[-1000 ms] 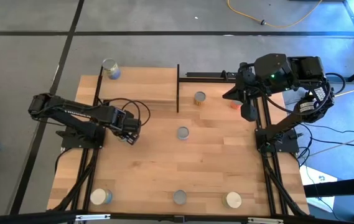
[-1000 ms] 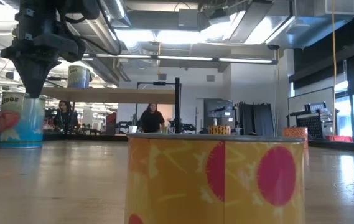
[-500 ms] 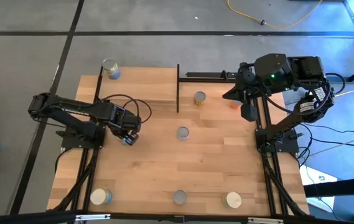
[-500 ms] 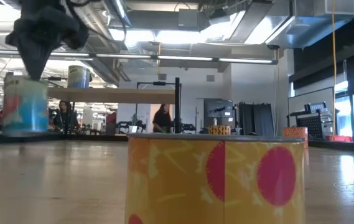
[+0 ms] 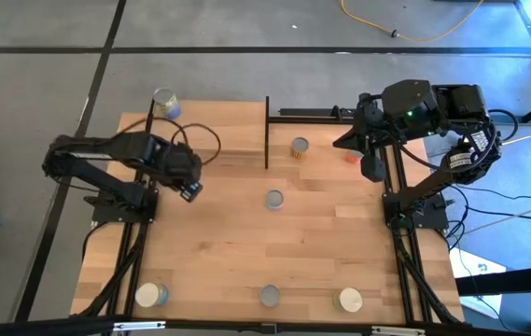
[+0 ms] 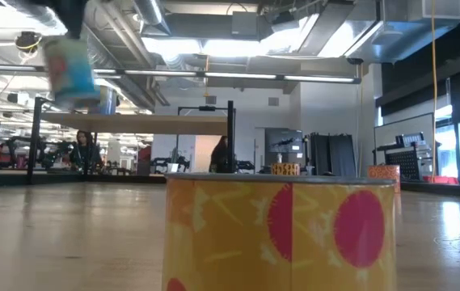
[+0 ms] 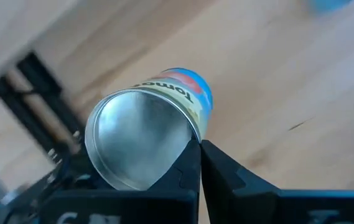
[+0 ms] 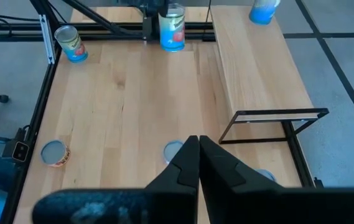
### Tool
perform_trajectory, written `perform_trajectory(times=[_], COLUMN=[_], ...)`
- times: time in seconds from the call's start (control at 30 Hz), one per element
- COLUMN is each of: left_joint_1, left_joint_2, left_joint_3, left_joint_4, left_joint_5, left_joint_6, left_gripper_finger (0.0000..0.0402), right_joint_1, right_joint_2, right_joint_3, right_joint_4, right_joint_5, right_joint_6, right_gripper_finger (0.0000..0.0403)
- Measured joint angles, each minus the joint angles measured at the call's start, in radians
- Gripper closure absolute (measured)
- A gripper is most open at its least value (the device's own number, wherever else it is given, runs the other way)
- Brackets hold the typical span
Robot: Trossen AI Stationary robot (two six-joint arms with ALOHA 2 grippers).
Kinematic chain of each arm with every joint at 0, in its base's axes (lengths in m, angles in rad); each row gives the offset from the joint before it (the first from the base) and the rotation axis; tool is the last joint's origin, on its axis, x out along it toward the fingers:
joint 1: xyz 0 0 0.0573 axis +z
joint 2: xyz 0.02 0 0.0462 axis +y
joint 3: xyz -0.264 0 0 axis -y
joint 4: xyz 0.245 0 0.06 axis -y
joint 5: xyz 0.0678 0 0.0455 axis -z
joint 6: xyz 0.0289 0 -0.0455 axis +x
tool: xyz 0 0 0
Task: Pick and place cans onto a shelf
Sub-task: Put the top blue canned tomatoes on the shelf aligned with the other blue canned peas
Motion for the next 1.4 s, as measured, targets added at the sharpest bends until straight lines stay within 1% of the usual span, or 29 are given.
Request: perform_trajectory(times=[0.13, 0.33, 0.6, 0.87, 1.03, 1.27, 1.4], left_joint_1=[0.043, 0.14, 0.306, 0.486, 0.571, 0.65, 0.675], left_joint_2=[0.006, 0.039, 0.095, 0.116, 0.108, 0.055, 0.033], left_joint_3=[0.116, 0.232, 0.322, 0.332, 0.332, 0.332, 0.298], left_joint_4=[-0.002, 0.0, 0.001, 0.0, 0.0, 0.0, 0.0], left_joint_5=[-0.059, -0.106, -0.098, -0.026, 0.004, 0.003, 0.004], left_joint_6=[0.061, 0.184, 0.378, 0.533, 0.583, 0.598, 0.599], left_gripper_finger=[0.0401, 0.0401, 0.0401, 0.0401, 0.0401, 0.0401, 0.0401], right_joint_1=[0.0, 0.0, 0.0, 0.0, 0.0, 0.0, 0.0], right_joint_2=[0.0, 0.0, 0.0, 0.0, 0.0, 0.0, 0.0], right_joint_3=[0.0, 0.0, 0.0, 0.0, 0.0, 0.0, 0.0], right_joint_4=[0.002, 0.002, 0.001, 0.001, 0.001, 0.0, 0.0], right_joint_5=[0.0, 0.0, 0.0, 0.0, 0.0, 0.0, 0.0], right_joint_6=[-0.003, -0.003, -0.003, -0.003, -0.002, 0.001, 0.001], right_gripper_finger=[0.0392, 0.0392, 0.0392, 0.0392, 0.0392, 0.0392, 0.0392])
